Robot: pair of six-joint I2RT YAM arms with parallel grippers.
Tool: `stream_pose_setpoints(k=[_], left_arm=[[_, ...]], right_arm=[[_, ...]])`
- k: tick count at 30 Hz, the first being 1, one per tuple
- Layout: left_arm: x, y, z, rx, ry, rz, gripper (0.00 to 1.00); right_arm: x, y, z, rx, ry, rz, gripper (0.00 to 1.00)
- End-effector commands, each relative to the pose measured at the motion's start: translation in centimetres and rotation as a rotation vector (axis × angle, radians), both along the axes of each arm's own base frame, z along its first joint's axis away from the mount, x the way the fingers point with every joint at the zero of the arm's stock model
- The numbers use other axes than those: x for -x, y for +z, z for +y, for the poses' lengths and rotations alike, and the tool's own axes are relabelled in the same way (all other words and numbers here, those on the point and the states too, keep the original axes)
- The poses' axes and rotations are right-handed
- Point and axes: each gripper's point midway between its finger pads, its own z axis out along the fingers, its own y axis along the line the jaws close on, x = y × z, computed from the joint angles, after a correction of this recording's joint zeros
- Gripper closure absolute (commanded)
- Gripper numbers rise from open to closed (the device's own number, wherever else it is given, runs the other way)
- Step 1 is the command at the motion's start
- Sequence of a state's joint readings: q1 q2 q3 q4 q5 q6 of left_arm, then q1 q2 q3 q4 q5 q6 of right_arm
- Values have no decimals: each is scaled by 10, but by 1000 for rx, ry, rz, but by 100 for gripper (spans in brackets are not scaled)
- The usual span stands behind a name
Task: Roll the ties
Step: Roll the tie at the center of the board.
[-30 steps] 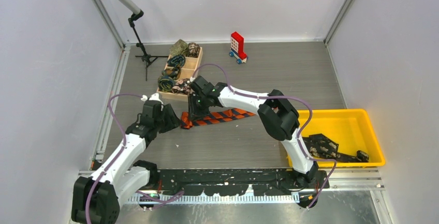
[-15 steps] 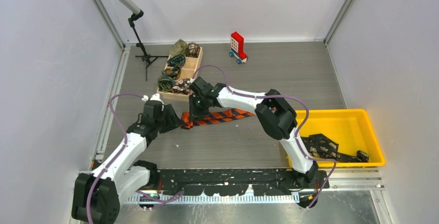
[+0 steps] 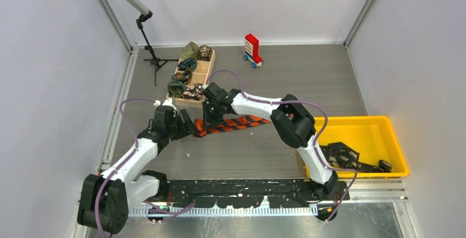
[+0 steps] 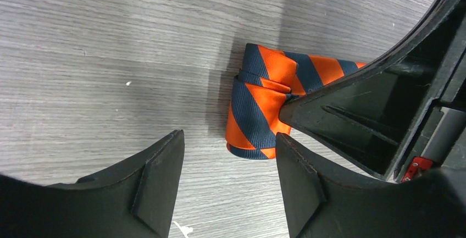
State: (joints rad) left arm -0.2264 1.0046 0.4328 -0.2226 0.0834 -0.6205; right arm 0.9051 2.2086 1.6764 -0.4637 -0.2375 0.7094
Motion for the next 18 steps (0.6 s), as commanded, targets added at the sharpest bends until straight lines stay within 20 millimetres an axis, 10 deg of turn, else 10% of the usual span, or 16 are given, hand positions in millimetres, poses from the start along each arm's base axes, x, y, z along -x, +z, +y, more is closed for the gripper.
stream_pose_setpoints(k=[1,18], left_arm=[[-13,8,-7,36,-18,-51,36],[-29,-9,-22,113,-27,-25,41]], right_arm=[[-7,5,-4,-5,-2,-34,79],[-3,-7,-12,3,-2,-16,80]])
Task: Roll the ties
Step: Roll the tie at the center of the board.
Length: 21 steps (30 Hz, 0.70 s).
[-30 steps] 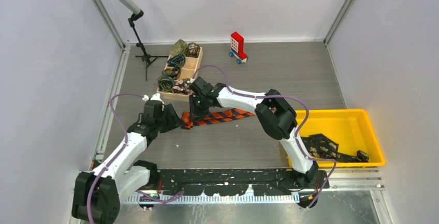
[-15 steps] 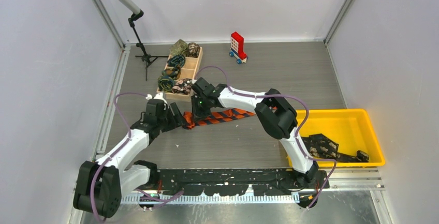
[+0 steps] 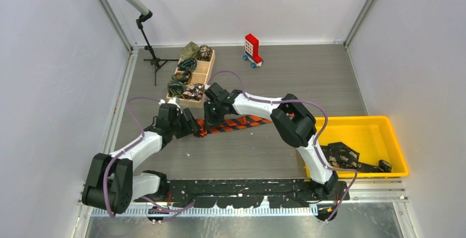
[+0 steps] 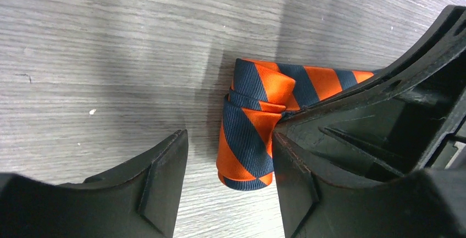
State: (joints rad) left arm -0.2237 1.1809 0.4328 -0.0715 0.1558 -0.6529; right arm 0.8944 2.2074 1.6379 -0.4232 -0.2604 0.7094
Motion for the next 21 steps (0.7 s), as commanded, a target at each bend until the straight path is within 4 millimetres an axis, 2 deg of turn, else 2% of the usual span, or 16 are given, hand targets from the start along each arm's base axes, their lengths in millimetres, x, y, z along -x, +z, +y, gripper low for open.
stream_pose_setpoints(k=[1,12,16,21], left_arm=[[-17,11,-6,52,1,-74,42],[-18,-2,-11,91,-5,-18,52],[-18,-4,-13,107,2,-11,58],[-18,-3,-10,96,13,-10,67]], right_arm=[[-3,-1,-9,19,-4,-27,80],[-4,-6,-12,24,-8,-19,81],[-5,-6,-13,23,-13,-16,81],[-9,5,-9,-28,-21,-1,79]])
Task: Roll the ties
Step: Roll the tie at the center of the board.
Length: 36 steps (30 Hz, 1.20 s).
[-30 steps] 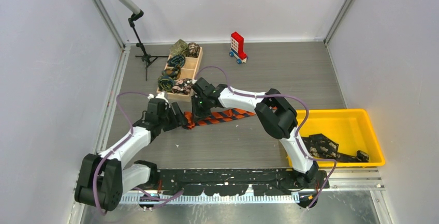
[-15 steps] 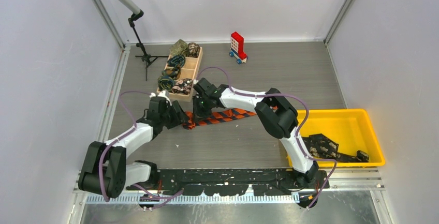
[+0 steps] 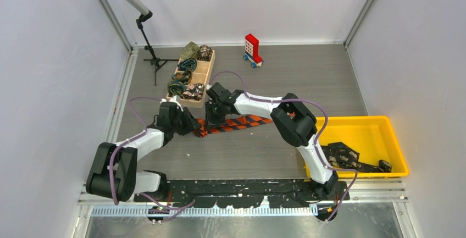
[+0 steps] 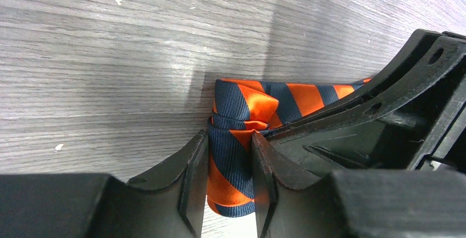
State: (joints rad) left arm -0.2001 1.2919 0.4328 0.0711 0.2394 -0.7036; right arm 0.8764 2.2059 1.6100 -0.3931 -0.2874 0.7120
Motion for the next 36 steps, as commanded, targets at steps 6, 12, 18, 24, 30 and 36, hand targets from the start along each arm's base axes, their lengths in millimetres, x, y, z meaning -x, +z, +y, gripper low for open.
stream_pose_setpoints(k=[6,12,18,24,30,36], left_arm=[[-2,6,10,-45,23,-13,72],[2,10,16,-82,30,-7,73],[4,13,18,-114,27,-9,73],[6,18,23,-159,34,-12,73],[7,23,27,-202,40,-17,73],[7,27,25,-237,35,-25,73]], right_arm=[[-5,46,1,-116,-7,13,69],[-18,74,-22,-156,-47,-13,66],[-33,47,-72,-48,-111,-33,67],[-23,11,-93,46,-120,-10,68],[-15,0,-99,75,-142,5,70],[-7,3,-99,96,-155,8,71]])
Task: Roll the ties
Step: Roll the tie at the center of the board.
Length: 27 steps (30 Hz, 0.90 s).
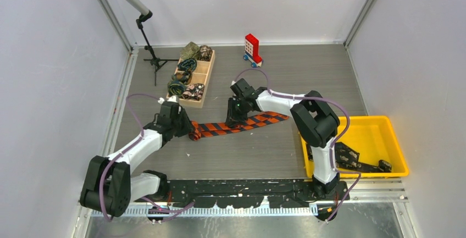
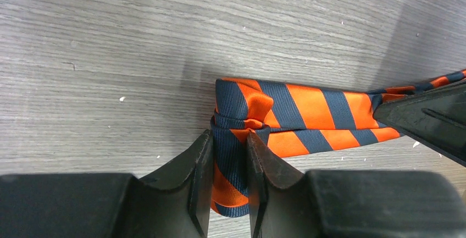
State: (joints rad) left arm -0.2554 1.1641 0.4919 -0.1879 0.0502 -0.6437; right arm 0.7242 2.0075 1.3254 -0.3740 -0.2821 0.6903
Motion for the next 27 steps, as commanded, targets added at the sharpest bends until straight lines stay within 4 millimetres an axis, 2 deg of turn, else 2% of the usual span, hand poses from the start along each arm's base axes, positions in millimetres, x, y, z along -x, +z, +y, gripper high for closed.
stream_pose_setpoints(k=[1,14,27], left_arm=[[-9,17,5,-66,7,-50,73],[-9,26,9,-301,-2,-49,73],[-12,32,9,-541,3,-42,73]], right_arm=[[9,4,-6,46,-15,-20,71],[5,46,-8,17,6,-104,71],[11,52,-23,22,-10,-112,71]])
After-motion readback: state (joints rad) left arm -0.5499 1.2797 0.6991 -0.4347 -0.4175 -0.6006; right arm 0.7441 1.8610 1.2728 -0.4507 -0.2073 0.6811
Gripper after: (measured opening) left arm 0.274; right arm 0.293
